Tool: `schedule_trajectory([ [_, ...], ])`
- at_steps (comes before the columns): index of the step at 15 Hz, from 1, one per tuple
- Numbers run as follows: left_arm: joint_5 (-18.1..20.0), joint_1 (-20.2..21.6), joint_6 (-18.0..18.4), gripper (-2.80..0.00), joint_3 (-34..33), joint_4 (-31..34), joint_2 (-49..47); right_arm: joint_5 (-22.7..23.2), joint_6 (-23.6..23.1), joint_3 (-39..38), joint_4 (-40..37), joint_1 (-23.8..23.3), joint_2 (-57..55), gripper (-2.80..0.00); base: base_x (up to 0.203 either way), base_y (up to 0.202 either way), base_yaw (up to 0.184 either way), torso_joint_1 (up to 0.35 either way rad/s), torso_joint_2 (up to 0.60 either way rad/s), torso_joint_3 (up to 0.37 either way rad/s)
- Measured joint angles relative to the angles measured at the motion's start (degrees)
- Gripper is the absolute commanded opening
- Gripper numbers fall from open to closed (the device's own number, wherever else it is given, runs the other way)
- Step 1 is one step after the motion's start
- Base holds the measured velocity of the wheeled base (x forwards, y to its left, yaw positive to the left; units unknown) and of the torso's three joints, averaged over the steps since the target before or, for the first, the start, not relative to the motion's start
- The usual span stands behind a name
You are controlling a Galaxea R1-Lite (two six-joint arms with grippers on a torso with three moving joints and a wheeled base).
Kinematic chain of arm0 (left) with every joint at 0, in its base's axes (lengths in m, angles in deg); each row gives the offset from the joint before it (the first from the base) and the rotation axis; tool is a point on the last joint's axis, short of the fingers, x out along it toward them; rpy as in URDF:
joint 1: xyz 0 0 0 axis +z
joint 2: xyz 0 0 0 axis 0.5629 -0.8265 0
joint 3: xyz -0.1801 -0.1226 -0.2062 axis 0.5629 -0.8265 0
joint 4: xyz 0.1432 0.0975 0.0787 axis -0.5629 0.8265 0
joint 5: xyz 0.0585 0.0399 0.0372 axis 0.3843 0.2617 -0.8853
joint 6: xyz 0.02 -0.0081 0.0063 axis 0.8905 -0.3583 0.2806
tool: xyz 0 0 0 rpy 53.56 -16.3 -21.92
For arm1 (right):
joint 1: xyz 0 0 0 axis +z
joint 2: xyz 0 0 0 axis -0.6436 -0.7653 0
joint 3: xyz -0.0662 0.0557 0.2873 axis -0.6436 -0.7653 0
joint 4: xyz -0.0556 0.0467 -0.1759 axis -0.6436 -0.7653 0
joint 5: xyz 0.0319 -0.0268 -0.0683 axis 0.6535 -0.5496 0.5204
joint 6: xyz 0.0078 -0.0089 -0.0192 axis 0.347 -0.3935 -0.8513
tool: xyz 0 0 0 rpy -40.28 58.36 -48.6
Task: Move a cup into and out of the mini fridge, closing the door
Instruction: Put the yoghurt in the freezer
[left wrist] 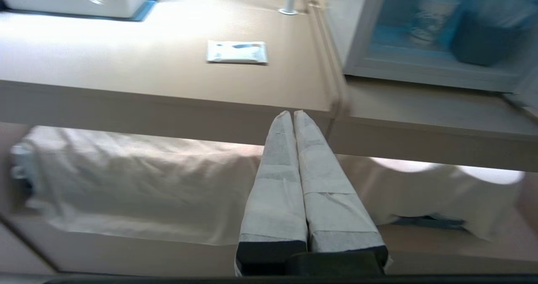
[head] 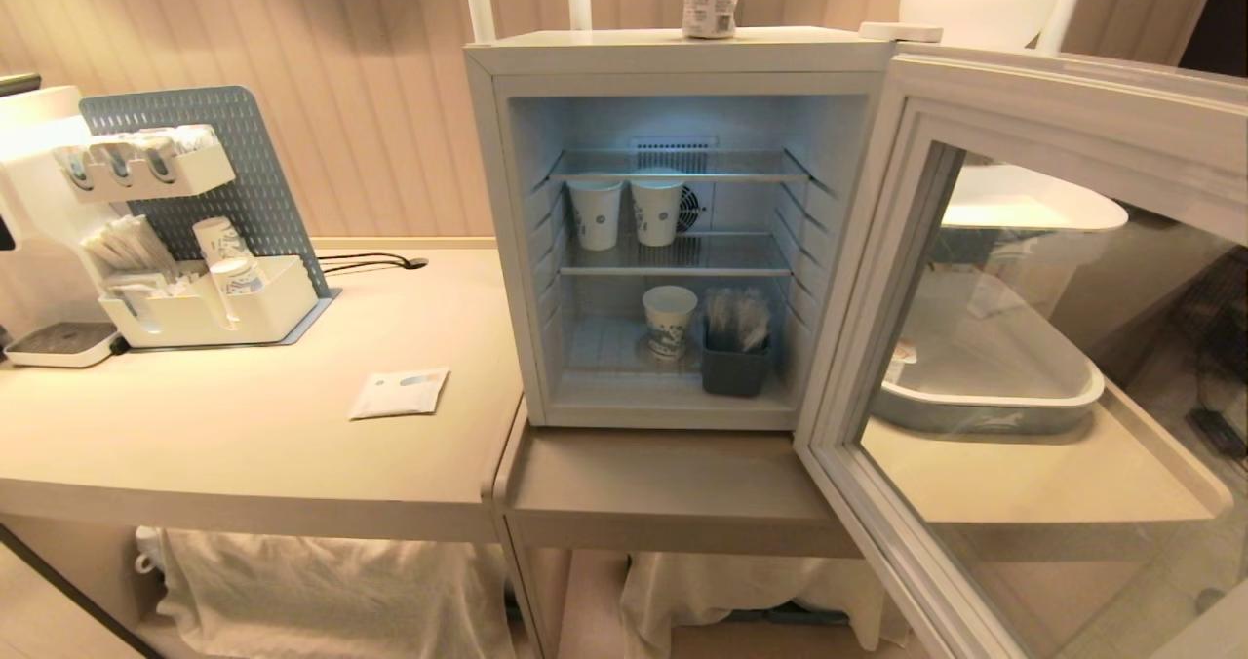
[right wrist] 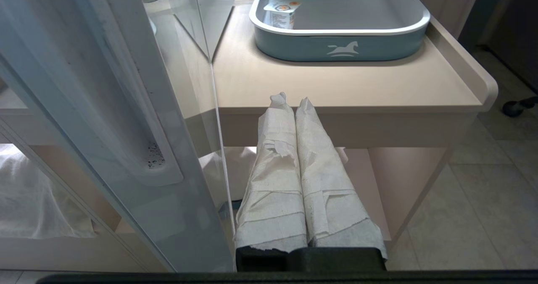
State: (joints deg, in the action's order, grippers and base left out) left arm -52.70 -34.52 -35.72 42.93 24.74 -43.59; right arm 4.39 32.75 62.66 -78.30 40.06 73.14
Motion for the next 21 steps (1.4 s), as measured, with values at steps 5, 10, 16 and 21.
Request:
schedule_trajectory([
  [5,1.46,0.00,11.83,-2.80,1.45,7.52,-0.06,-0.02,0.07,0.00,0.00,0.00,0.00,-2.80,0.000,0.000,0.000,0.000,0.00,0.000],
  [10,1.47,0.00,10.03,-2.80,1.72,8.09,0.07,-0.02,0.09,0.00,0.01,0.00,0.00,-2.80,-0.047,0.000,0.000,0.006,0.00,-0.001],
  [16,1.47,0.00,9.95,-2.80,1.65,8.09,0.14,-0.02,0.10,0.00,0.01,0.00,0.00,-2.80,-0.192,0.000,0.001,0.002,0.00,0.003],
  [21,1.44,0.00,9.98,-2.80,1.63,8.01,0.14,-0.03,0.09,0.00,0.05,0.00,0.00,-2.80,-0.123,0.001,0.000,0.000,0.00,0.003],
])
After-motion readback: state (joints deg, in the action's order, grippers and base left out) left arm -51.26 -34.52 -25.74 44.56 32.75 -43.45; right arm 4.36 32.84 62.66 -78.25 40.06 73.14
